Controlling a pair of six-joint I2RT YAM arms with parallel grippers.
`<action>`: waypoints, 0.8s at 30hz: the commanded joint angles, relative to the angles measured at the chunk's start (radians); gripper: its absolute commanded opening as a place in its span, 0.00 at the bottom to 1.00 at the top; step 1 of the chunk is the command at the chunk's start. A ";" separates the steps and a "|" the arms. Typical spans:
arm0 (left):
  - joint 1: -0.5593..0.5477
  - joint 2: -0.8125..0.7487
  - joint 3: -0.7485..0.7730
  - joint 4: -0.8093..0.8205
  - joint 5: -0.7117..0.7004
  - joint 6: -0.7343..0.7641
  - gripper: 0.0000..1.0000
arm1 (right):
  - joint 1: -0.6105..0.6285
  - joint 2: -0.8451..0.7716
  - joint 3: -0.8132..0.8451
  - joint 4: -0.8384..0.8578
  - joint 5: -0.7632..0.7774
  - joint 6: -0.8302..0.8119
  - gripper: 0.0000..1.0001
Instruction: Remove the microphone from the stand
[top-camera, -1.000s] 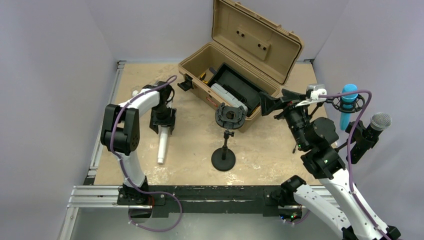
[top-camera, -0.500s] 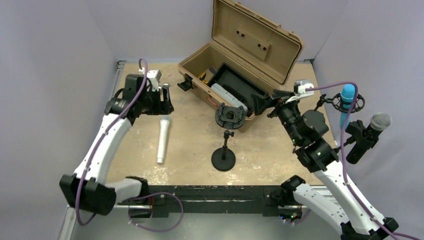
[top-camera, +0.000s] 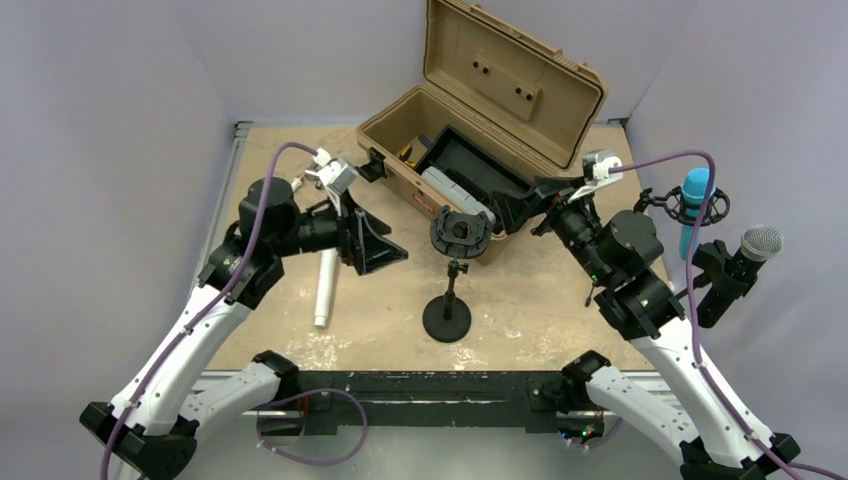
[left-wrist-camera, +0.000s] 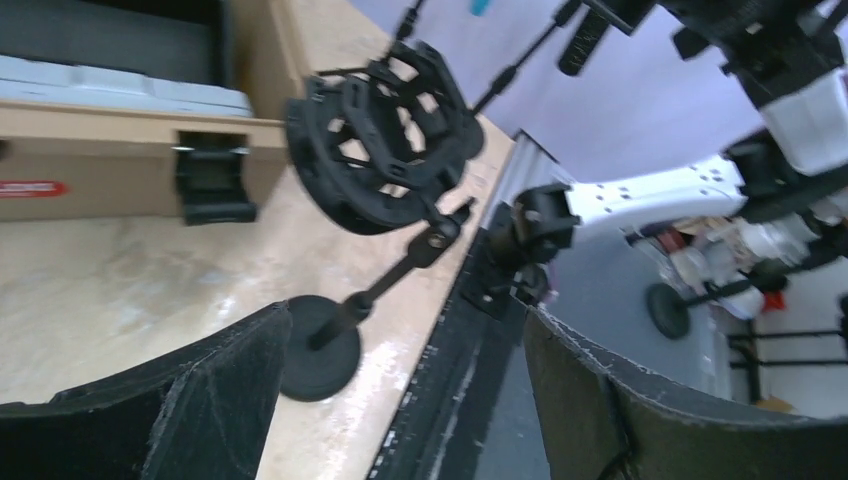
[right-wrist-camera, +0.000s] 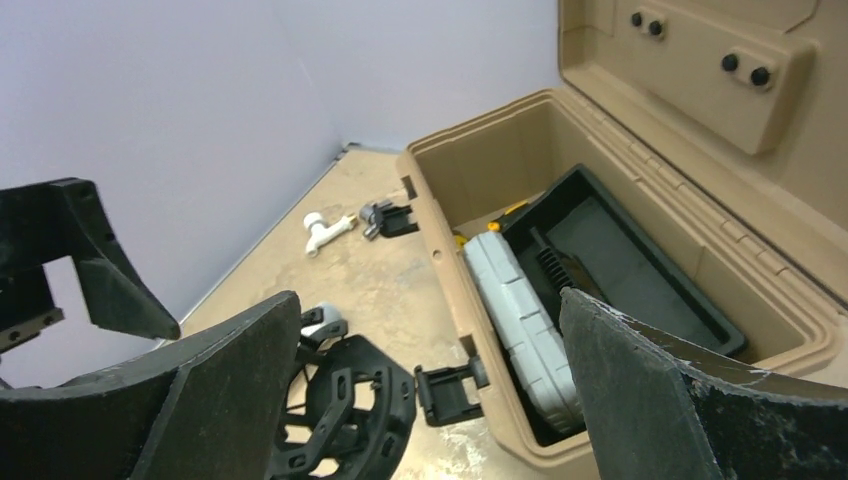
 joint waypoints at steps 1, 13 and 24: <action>-0.075 -0.003 -0.065 0.184 0.085 -0.098 0.85 | 0.001 -0.012 0.053 -0.087 -0.150 0.040 0.99; -0.146 0.071 -0.332 0.657 0.045 -0.509 0.81 | 0.002 -0.097 -0.108 -0.119 -0.367 0.217 0.99; -0.238 0.126 -0.368 0.740 -0.054 -0.574 0.85 | 0.002 -0.159 -0.244 -0.034 -0.473 0.302 0.99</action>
